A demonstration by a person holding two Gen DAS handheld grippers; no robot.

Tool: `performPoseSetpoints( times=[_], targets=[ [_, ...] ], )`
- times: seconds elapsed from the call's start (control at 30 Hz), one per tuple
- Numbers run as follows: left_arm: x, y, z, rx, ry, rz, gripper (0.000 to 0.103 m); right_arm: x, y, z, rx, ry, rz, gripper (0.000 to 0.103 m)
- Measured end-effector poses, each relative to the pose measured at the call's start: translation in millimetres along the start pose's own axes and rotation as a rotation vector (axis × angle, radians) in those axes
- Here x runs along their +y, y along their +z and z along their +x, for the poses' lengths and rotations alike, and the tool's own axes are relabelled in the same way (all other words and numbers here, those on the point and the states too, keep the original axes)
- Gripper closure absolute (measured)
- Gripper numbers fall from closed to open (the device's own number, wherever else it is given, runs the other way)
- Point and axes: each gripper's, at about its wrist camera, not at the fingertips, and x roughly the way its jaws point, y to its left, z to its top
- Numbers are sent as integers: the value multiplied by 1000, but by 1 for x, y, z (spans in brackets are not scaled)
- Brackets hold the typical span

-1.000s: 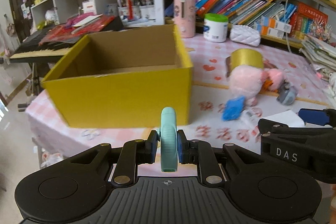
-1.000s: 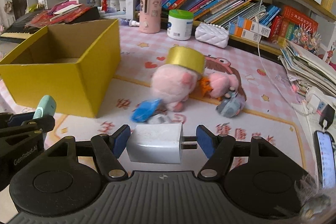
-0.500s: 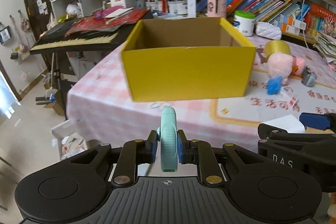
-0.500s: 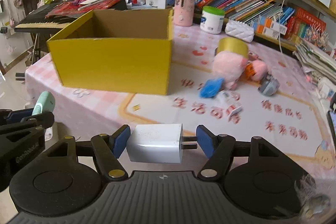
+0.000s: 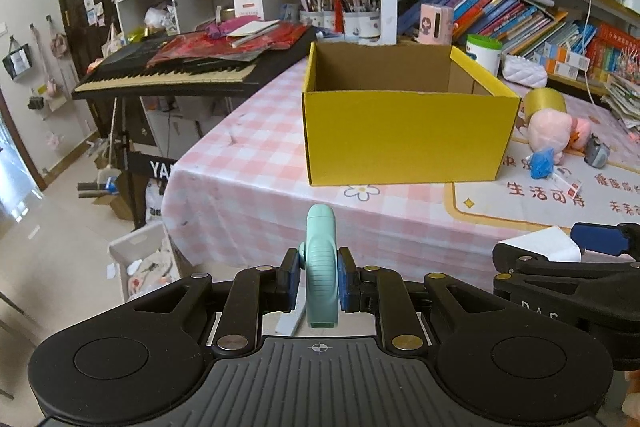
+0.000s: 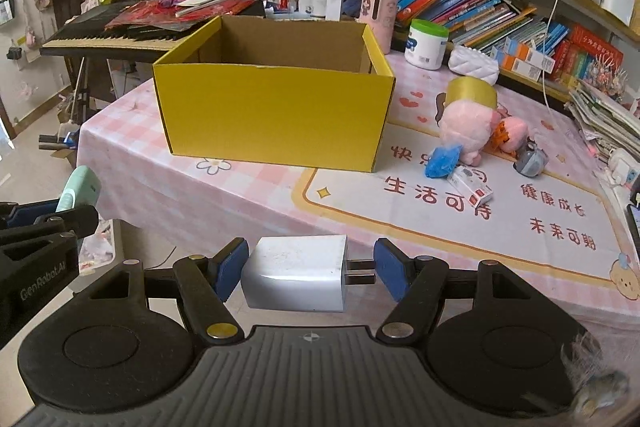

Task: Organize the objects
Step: 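Lift and carry the charger and roller toward the yellow box with both tools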

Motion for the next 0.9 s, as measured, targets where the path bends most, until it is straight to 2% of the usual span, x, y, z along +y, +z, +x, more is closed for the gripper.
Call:
performPoseSetpoints(
  times=[0.33,0.9],
  targets=[
    [1,1,-3,-20,-35,15,86,-1,2,-6,-8,-27,16,36],
    [3,3,-10,-50,-51,27,86,-2,5,-15,-37,-43,29,36]
  ],
)
